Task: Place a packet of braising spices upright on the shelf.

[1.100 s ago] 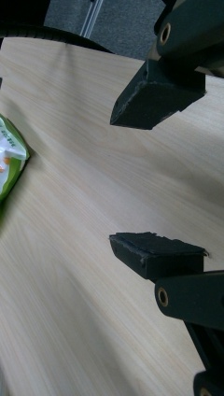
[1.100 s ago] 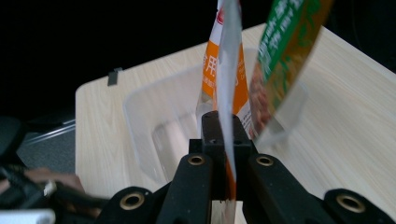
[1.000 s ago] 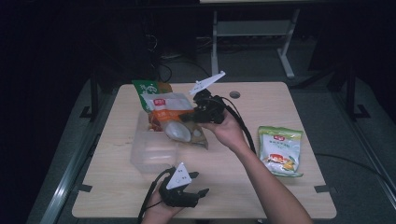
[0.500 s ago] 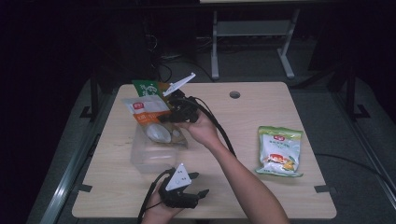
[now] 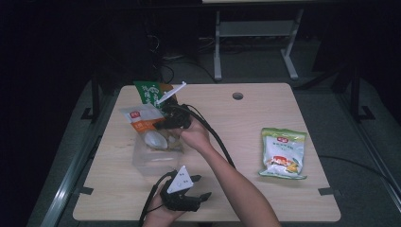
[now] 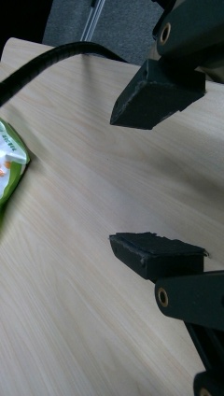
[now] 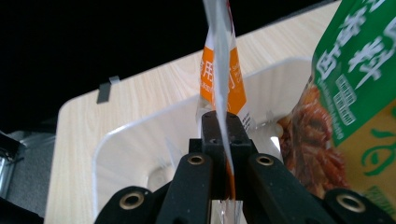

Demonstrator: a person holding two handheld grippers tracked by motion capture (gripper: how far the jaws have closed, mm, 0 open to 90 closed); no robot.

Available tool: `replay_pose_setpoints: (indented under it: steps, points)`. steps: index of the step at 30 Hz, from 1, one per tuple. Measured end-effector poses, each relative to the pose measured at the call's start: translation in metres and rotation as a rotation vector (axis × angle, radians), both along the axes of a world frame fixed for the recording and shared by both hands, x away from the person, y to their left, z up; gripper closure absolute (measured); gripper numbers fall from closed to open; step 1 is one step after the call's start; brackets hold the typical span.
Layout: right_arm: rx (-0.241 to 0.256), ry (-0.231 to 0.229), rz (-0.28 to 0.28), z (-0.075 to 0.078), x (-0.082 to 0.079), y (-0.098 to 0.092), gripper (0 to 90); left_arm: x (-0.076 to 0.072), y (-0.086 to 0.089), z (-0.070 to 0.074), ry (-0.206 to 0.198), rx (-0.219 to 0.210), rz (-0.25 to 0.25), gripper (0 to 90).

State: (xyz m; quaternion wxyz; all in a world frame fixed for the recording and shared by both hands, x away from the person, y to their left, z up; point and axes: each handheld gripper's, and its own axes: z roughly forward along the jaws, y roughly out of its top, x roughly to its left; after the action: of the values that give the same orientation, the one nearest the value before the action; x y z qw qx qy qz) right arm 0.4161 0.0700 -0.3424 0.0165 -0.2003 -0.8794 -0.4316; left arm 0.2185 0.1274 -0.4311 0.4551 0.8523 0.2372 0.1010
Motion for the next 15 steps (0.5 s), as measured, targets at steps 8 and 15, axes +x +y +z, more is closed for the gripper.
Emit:
replay_pose_setpoints:
  steps: [8,15]
  points:
    - [-0.050,0.005,0.014,-0.006,0.003,0.001,87.9,0.001,0.001,0.001,-0.002,-0.006,0.002,35.9]
    - [-0.115,-0.022,0.022,0.012,0.004,0.009,75.3,0.000,0.000,0.001,-0.003,-0.003,-0.003,35.9]
